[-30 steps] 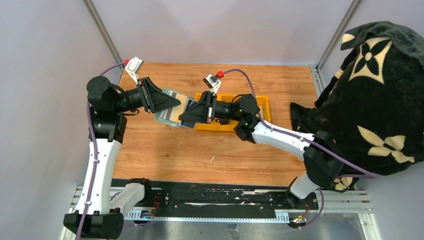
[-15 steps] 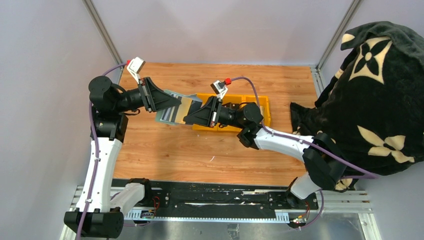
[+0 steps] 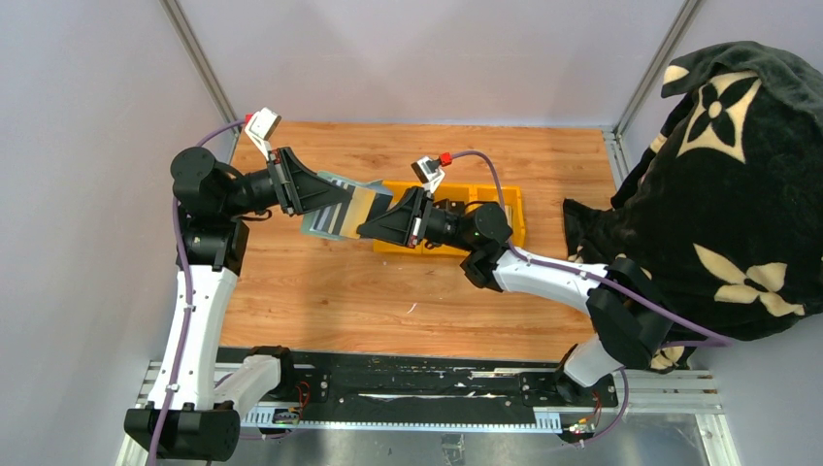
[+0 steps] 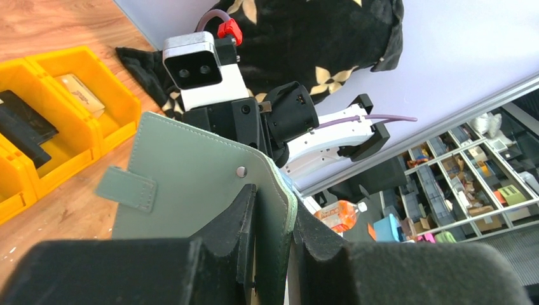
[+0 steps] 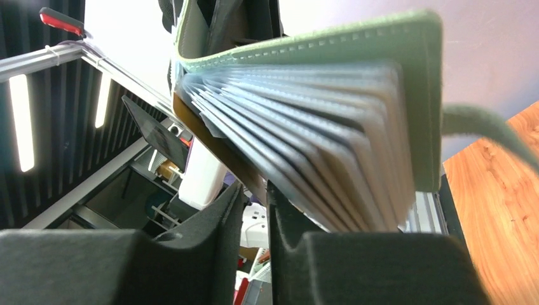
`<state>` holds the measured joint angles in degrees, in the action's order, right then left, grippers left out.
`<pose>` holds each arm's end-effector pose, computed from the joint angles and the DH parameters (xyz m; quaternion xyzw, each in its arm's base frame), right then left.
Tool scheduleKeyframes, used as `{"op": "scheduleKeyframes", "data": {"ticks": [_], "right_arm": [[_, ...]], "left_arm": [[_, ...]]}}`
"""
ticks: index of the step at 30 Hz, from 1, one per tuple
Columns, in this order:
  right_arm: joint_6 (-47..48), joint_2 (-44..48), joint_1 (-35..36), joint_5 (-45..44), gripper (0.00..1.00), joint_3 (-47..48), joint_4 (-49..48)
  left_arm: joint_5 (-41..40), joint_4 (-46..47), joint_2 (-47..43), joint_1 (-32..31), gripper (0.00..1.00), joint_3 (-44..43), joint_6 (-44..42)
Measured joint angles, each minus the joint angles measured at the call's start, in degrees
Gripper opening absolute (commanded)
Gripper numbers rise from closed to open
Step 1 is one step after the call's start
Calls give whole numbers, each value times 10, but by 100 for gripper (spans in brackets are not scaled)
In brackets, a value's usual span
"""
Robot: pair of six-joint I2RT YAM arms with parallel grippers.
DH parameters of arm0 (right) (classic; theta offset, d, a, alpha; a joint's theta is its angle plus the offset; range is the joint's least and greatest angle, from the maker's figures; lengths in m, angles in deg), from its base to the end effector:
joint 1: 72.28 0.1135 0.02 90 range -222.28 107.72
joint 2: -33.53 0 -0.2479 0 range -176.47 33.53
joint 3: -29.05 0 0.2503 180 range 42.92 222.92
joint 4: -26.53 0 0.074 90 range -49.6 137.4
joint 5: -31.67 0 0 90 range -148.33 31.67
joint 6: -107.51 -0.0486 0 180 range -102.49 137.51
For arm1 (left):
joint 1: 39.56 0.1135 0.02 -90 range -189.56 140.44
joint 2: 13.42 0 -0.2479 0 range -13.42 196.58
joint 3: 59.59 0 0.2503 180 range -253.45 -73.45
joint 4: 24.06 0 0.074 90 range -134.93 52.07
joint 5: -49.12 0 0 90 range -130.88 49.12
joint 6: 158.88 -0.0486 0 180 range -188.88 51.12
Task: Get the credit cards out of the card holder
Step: Remove the credit card from the card holder.
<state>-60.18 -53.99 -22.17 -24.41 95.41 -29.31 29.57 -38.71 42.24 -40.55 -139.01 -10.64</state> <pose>0.1951 0.2757 0.3359 -0.1451 0.4928 0.8204 0.2511 0.1975 -0.0492 0.4333 0.1314 0.6755 -0.6325 0.3556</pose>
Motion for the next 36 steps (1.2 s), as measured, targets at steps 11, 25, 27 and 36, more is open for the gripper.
{"op": "scheduleKeyframes", "data": {"ticks": [11,25,27,36], "right_arm": [[-13,-6,0,-6,24,42,1],[-37,-3,-12,-9,0,11,-37],[-36,10,-21,-9,0,-6,-35],[2,92,-116,33,0,-51,74]], "left_arm": [[-4,-42,0,0,0,-22,-43],[-11,-114,14,0,0,-52,-94],[-14,-151,19,0,0,-73,-130],[-31,-319,32,0,0,-174,-302]]}}
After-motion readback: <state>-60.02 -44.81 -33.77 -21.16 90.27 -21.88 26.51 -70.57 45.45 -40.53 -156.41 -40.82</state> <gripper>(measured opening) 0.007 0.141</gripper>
